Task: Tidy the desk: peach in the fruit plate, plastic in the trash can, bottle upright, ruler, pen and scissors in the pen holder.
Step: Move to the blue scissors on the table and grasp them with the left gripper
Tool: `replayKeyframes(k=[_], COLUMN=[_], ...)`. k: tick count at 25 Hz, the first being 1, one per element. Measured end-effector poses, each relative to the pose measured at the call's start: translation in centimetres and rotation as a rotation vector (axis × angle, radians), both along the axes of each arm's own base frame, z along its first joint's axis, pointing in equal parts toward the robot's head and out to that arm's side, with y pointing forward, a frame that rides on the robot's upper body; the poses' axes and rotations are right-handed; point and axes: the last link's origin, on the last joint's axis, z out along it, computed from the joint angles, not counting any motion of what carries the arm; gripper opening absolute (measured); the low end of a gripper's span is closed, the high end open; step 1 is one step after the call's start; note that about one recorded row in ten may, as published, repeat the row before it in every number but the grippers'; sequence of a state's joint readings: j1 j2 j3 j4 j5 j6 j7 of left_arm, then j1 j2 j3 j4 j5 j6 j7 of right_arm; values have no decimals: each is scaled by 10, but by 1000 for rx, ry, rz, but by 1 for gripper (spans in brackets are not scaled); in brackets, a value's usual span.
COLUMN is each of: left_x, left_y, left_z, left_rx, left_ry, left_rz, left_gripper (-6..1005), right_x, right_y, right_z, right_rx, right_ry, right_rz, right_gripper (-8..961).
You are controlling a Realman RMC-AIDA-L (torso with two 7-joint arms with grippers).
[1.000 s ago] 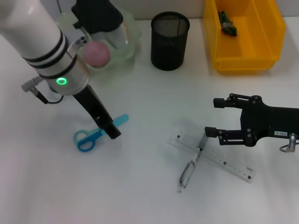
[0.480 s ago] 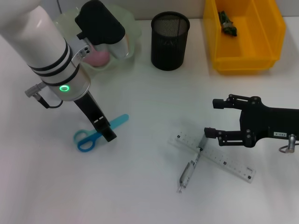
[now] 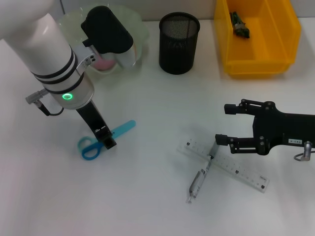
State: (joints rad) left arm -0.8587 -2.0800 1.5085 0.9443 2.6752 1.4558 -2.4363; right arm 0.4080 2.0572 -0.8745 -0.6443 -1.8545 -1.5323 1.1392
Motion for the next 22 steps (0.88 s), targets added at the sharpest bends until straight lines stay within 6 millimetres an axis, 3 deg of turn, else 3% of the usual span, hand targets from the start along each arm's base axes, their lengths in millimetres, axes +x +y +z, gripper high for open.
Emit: replayKeyframes(k=[3,8,22], left_x=[-2,-3,-3], left_y=[0,0,0], left_z=[-2,-3,-5], left_rx=[-10,-13,-21], left_ry=[8,12,42], left_rz=[9,12,-8], left_gripper=[739,521,511], right_x=[0,0,0], right_y=[0,-1,-2], right_z=[-1,-2,-2], right_rx=[-3,-11,-17], right_ry=[0,-6,-9], right_rz=[2,5,7], right_gripper=[822,821,820])
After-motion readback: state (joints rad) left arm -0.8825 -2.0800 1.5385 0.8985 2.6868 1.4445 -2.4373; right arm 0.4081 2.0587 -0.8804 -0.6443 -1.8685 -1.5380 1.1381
